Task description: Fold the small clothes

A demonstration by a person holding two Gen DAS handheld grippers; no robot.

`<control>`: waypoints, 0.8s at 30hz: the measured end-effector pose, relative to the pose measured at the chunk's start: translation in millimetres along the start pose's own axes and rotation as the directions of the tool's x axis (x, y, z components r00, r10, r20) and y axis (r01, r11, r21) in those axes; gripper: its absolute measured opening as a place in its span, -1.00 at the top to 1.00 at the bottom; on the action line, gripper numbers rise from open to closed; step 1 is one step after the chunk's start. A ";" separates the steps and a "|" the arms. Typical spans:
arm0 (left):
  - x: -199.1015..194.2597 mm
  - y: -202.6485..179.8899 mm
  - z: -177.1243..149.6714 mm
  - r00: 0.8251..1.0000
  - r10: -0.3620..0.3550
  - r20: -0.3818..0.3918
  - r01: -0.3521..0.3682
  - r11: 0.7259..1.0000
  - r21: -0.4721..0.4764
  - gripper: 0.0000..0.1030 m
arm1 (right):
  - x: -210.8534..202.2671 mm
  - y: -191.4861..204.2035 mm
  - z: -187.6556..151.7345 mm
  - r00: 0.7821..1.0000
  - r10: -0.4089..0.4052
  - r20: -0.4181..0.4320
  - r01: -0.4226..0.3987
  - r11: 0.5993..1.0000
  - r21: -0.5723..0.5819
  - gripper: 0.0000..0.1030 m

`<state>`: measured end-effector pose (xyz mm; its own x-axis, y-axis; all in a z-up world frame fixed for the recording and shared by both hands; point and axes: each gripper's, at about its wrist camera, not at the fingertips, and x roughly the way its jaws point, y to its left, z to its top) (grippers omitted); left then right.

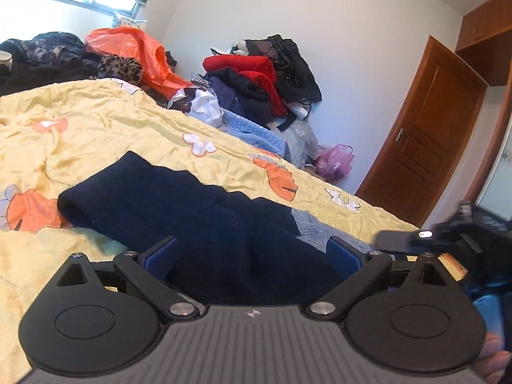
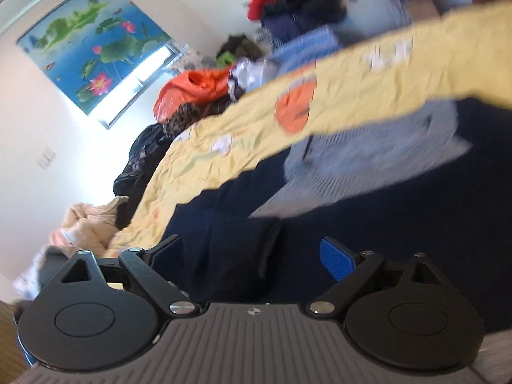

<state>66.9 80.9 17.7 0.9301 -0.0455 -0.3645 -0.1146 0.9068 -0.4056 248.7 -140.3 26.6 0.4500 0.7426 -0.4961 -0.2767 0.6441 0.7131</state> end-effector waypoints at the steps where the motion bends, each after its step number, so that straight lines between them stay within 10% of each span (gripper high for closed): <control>1: 0.6 2.1 0.6 1.000 -0.001 -0.005 0.001 1.000 -0.009 -0.93 | 8.2 -3.0 0.8 1.000 0.006 -0.018 -0.005 0.999 0.037 -0.74; 9: 7.5 12.3 2.9 1.000 -0.009 -0.019 0.008 0.997 -0.070 -0.93 | 41.8 2.4 -3.6 0.995 0.072 -0.071 -0.061 0.989 0.138 -0.68; 13: 7.1 11.9 2.1 1.000 -0.006 -0.015 0.005 0.998 -0.068 -0.93 | 51.8 6.5 -8.9 0.994 -0.021 -0.108 0.027 0.998 0.059 0.51; 24: 5.2 7.0 1.1 1.000 -0.005 -0.005 0.004 0.999 -0.035 -0.93 | -48.6 19.2 33.3 0.975 -0.208 0.072 0.220 0.939 -0.264 0.59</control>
<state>71.4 87.5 14.0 0.9287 -0.0519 -0.3671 -0.1225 0.8916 -0.4360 249.8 -170.1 80.9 0.5573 0.5770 -0.5971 -0.3851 0.8167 0.4297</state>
